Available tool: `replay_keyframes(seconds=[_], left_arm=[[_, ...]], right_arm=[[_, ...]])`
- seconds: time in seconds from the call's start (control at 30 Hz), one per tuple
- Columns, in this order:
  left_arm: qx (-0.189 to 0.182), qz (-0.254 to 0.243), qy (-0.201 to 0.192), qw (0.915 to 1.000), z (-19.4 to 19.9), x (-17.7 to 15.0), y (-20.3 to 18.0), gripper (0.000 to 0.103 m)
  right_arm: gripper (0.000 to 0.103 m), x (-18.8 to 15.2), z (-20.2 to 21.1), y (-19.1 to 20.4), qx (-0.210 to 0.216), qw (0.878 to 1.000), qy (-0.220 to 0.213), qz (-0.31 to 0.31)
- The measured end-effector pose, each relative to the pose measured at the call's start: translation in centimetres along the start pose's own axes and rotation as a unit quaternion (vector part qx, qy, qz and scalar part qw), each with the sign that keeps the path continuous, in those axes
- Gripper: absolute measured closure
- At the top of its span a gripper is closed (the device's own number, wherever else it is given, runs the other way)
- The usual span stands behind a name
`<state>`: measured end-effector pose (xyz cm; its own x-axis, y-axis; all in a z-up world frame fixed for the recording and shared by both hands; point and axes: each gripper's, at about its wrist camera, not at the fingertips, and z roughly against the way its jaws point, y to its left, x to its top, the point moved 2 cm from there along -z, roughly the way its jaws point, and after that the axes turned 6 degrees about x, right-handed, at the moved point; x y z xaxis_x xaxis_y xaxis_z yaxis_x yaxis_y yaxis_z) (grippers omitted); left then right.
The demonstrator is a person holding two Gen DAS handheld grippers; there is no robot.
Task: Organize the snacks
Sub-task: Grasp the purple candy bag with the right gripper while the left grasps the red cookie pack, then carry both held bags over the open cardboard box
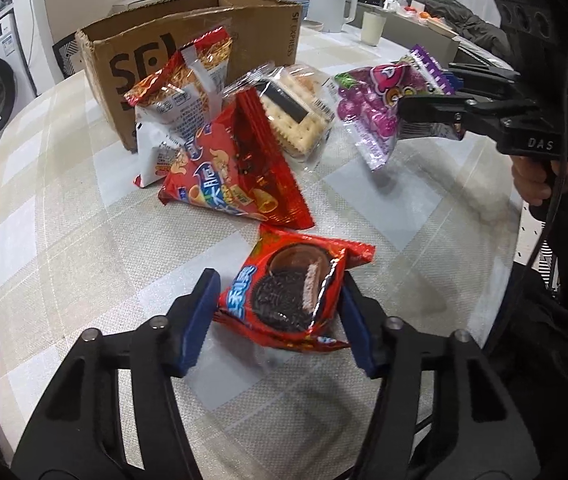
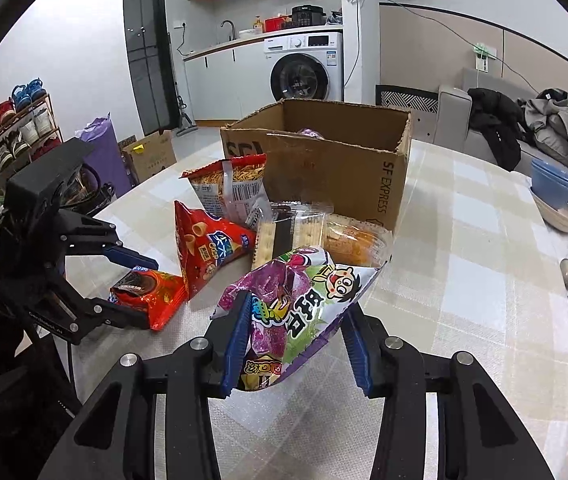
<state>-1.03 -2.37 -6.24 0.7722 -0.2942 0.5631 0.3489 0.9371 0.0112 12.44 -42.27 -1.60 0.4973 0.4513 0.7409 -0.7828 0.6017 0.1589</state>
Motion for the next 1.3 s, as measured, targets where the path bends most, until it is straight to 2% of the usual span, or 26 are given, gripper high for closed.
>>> replay_keyframes(seconds=[0.13, 0.33, 0.63, 0.97, 1.3], left_arm=[[-0.018, -0.011, -0.02, 0.9996, 1.2, -0.1, -0.6, 0.057], [-0.037, -0.022, -0.044, 0.9981, 2.6, -0.1, -1.4, 0.057], [-0.046, 0.03, -0.082, 0.9951, 4.3, 0.9, 0.7, 0.057], [-0.027, 0.079, -0.127, 0.9884, 6.2, 2.3, 2.2, 0.057], [0.012, 0.115, -0.164, 0.9797, 8.1, 3.1, 3.2, 0.057]], right_arm=[[0.059, 0.0, 0.2, 0.0, 0.001, 1.0, -0.004, -0.001], [0.059, 0.2, 0.6, 0.1, 0.004, 1.0, -0.012, -0.002], [0.059, 0.5, 1.8, 0.2, 0.014, 0.999, -0.042, -0.007], [0.059, 1.0, 2.2, 0.8, 0.017, 0.997, -0.069, -0.012], [0.059, 1.4, 3.4, 0.3, 0.002, 0.994, -0.105, -0.036]])
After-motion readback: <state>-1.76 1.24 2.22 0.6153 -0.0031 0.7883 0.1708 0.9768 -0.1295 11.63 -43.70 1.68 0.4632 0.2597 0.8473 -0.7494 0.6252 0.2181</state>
